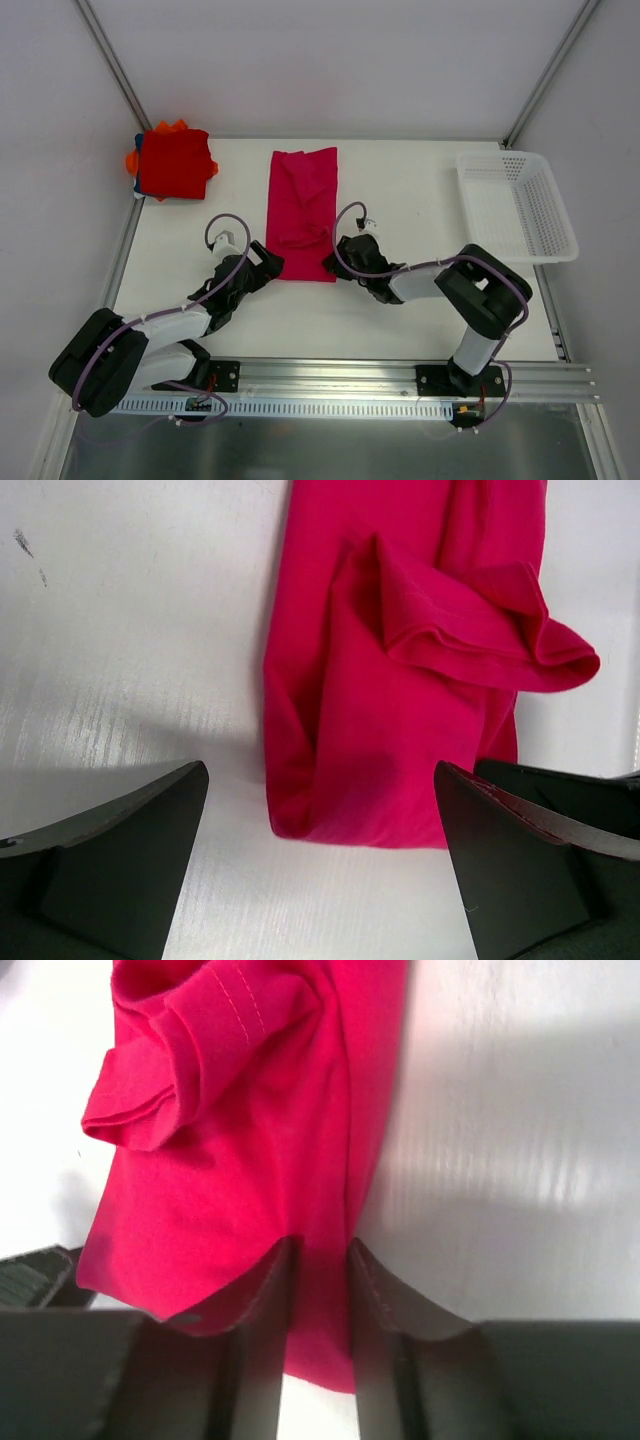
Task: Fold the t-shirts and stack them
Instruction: Fold the tshirt
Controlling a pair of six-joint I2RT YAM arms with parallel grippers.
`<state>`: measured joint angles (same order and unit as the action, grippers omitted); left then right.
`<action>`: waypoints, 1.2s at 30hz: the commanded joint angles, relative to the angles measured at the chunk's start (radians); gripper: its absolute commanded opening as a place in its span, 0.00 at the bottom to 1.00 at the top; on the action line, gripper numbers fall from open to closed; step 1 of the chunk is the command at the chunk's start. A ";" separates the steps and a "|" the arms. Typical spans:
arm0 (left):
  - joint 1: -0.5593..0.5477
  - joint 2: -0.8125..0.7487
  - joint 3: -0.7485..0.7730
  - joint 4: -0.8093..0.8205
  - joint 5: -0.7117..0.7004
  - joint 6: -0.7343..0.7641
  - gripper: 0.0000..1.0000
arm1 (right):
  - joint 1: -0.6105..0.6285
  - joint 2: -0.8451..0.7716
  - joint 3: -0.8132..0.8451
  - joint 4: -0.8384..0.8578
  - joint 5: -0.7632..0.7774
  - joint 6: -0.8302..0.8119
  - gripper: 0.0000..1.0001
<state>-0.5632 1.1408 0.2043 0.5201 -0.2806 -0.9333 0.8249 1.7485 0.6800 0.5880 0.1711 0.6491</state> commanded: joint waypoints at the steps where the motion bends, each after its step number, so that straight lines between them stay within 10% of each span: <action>1: -0.001 0.013 -0.013 -0.052 -0.015 -0.028 0.99 | 0.028 -0.038 -0.059 -0.125 0.024 0.029 0.29; 6: -0.003 0.010 -0.025 -0.052 -0.008 -0.042 0.98 | 0.068 -0.089 -0.079 -0.188 0.091 0.023 0.11; 15: -0.017 -0.012 -0.051 -0.011 0.029 -0.068 0.96 | 0.085 -0.060 -0.037 -0.215 0.093 0.021 0.08; 23: -0.030 0.020 -0.057 0.023 0.092 -0.107 0.48 | 0.097 -0.030 -0.002 -0.231 0.096 0.021 0.06; 28: -0.056 0.069 -0.040 0.049 0.116 -0.127 0.42 | 0.097 -0.026 0.004 -0.243 0.097 0.021 0.06; 36: -0.072 0.059 -0.003 -0.040 0.129 -0.127 0.04 | 0.126 -0.063 -0.002 -0.316 0.116 0.023 0.00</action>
<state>-0.6231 1.2186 0.1699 0.5591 -0.1818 -1.0649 0.9215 1.6936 0.6807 0.4263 0.2733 0.6735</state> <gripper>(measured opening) 0.099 0.096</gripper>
